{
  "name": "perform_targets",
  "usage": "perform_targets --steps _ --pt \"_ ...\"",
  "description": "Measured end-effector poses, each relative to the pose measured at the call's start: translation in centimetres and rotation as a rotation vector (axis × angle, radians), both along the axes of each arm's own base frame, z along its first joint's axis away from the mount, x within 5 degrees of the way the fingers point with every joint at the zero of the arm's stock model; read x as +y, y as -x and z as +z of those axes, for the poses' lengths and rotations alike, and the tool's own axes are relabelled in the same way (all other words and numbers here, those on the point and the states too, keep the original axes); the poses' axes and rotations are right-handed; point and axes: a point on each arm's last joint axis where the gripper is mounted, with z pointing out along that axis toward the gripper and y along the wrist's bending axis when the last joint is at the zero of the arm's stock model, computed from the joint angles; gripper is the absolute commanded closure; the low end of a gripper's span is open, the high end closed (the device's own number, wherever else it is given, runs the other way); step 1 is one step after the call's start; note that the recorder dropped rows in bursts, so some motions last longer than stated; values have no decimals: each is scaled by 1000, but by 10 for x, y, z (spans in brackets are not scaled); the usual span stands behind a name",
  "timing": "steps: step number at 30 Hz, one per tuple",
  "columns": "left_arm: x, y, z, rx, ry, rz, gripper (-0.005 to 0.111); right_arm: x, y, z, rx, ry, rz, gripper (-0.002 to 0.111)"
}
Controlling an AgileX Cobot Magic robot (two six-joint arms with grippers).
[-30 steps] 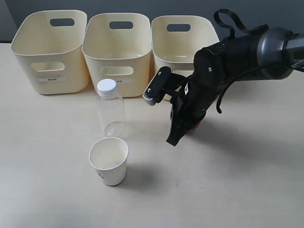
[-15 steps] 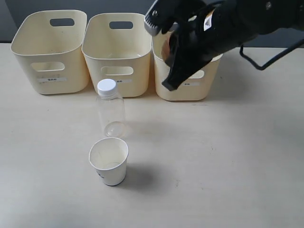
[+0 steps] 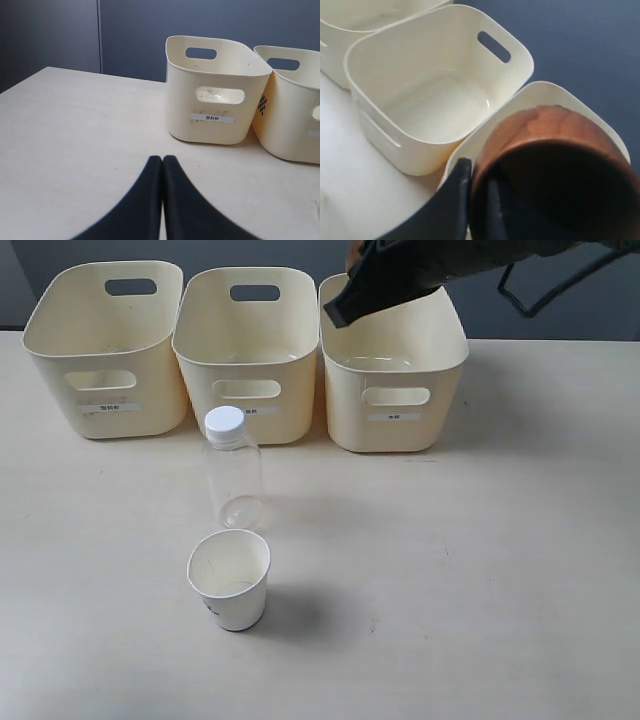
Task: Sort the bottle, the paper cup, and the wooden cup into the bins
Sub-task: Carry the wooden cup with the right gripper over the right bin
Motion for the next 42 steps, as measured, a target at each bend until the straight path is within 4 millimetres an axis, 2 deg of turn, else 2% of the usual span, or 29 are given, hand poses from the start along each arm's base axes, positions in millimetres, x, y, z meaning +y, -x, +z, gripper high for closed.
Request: perform_targets --steps 8,22,37,42 --pt "0 0 0 0 0 0 107 -15 -41 -39 103 7 -112 109" --pt "0 0 0 0 0 0 107 -3 -76 -94 293 102 -124 109" --pt "0 0 0 0 0 0 107 8 -99 -115 359 137 -123 109" --pt "0 0 0 0 0 0 107 9 -101 -119 365 140 -123 109"
